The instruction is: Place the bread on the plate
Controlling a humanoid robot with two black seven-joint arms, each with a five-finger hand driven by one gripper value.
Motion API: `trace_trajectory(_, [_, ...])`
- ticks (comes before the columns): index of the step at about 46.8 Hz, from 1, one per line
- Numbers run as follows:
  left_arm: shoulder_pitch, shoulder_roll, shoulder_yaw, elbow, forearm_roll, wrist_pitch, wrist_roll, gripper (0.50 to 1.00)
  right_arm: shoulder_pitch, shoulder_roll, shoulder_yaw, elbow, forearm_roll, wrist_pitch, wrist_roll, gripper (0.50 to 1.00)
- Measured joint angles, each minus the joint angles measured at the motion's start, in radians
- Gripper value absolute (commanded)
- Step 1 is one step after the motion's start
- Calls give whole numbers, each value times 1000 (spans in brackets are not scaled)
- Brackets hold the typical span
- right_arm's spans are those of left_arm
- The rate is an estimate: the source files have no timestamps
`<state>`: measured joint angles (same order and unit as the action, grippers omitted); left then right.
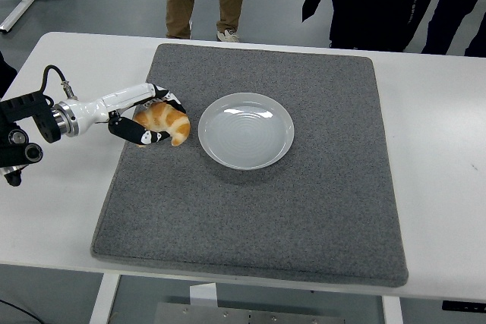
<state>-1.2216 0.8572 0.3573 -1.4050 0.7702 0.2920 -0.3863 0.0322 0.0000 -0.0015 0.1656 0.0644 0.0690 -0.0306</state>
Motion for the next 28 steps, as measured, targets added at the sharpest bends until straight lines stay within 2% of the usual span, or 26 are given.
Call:
trace_trajectory(14, [-50, 43, 4, 7, 1, -4, 5, 500, 0, 0, 0, 0, 0, 0, 0, 954])
trace_trajectory(28, [-147, 77, 6, 116, 9, -5, 6, 500, 0, 0, 0, 0, 0, 0, 0, 952])
